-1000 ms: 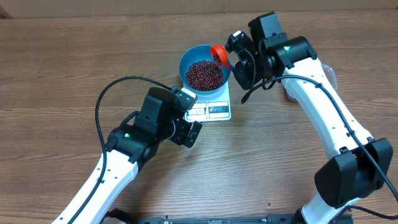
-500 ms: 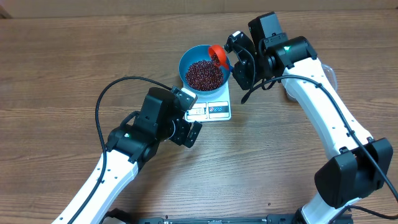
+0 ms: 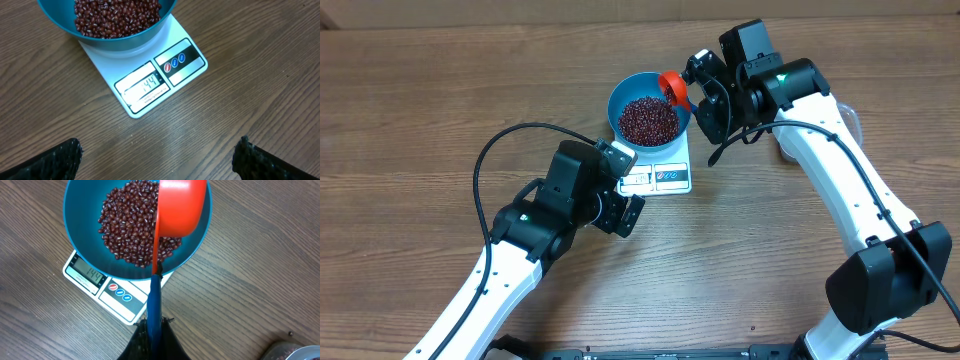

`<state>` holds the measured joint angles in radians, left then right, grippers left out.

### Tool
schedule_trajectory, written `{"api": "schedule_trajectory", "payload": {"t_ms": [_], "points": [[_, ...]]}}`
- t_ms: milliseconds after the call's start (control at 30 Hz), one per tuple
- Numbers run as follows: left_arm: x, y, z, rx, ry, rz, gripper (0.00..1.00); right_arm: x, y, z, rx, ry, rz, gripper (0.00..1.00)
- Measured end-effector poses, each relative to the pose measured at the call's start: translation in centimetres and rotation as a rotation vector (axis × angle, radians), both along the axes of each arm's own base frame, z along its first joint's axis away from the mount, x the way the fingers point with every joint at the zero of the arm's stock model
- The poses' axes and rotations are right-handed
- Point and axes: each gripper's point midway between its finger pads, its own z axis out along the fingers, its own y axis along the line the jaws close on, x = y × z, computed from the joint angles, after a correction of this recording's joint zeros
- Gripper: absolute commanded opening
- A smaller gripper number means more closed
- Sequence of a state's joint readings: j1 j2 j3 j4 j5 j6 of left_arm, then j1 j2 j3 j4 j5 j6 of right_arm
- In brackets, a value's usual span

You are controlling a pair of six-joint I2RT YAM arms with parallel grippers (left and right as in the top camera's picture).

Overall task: Scoop item into bowl and weigh 150g on scale
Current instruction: 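Tip the red scoop slightly further with the right gripper to trickle beans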

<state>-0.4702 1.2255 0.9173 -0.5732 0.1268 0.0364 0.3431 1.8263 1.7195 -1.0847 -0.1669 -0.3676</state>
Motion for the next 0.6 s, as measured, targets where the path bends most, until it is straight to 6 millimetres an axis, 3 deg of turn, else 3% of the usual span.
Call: {"api": "schedule_trajectory", "payload": {"t_ms": [600], "points": [[0.0,0.0,0.0,0.000,0.000,0.000,1.00,-0.8,1.2,0.2,0.092,0.059,-0.027,0.04]]}}
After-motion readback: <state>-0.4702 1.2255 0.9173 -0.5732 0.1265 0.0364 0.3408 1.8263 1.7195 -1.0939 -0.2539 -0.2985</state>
